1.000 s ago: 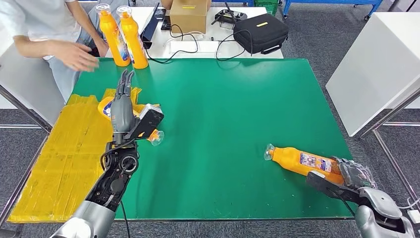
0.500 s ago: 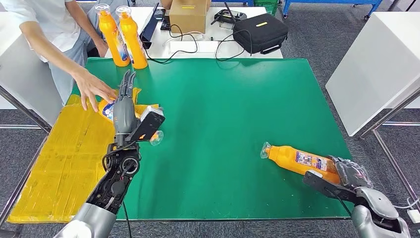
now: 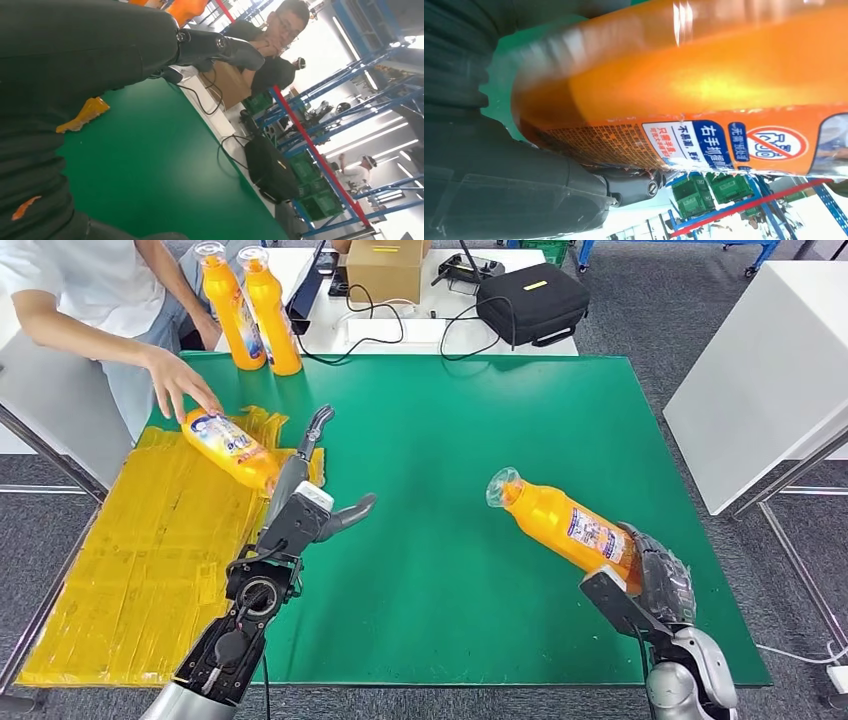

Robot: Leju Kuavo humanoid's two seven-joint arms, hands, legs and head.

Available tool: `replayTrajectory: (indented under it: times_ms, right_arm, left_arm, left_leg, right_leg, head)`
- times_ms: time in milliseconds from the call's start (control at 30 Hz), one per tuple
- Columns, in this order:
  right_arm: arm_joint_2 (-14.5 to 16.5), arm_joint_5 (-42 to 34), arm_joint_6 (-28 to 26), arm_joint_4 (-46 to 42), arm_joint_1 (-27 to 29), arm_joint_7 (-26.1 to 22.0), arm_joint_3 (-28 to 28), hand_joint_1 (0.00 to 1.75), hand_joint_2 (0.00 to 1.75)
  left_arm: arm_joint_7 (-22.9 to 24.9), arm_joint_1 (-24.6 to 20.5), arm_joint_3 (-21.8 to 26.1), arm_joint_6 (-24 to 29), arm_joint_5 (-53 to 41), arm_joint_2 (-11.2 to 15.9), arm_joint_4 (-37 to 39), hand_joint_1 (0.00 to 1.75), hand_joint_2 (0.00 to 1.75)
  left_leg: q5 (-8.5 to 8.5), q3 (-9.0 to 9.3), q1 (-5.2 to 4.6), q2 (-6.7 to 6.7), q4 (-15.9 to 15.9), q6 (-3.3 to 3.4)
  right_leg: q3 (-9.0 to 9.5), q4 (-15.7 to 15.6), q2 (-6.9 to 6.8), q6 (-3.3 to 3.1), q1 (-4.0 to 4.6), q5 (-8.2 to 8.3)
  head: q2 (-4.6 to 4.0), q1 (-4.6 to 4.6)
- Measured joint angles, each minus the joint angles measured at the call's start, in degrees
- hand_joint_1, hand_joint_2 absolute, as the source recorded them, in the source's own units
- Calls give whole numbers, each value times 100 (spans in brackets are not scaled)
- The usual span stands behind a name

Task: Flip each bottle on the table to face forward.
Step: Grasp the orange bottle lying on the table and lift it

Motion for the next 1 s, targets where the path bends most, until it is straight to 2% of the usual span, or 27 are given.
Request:
replayTrajectory:
  times_ms: [333,567,733,1000]
  right_arm:
    - [145,-149,1,-142,38,-60,-59,175,175]
    - [363,-1586,4,-222,-95,-519,10,175,175]
    - [482,-2148,-242,-166,-470,-619,474,175,175]
    - [701,-2481,-383,-6,-805,-857,1517,175,175]
  left_arm:
    - [-11,49,-66,-131,113,0,-105,0,175]
    - [-14,16,-353,-1402,1027,7,-117,0,175]
    - [67,-63,-629,-1856,1727,58,-64,0,175]
    - [215,-196,-1002,-2326,2483,143,166,0,175]
  left_leg:
    - [0,-2,1,-3,0,0]
    - [0,-7,0,-3,0,0]
    - [2,-4,1,-2,0,-1]
    - [2,-8,3,-4,0,-1]
  right_leg:
    - [-1,0,-1,5,0,-3]
    - [-2,1,0,5,0,-3]
    - [-3,2,0,5,1,-2]
    - [-7,4,-1,5,1,-3]
  head:
    - [0,-1]
    - [0,-1]
    - [0,-1]
    - [0,-1]
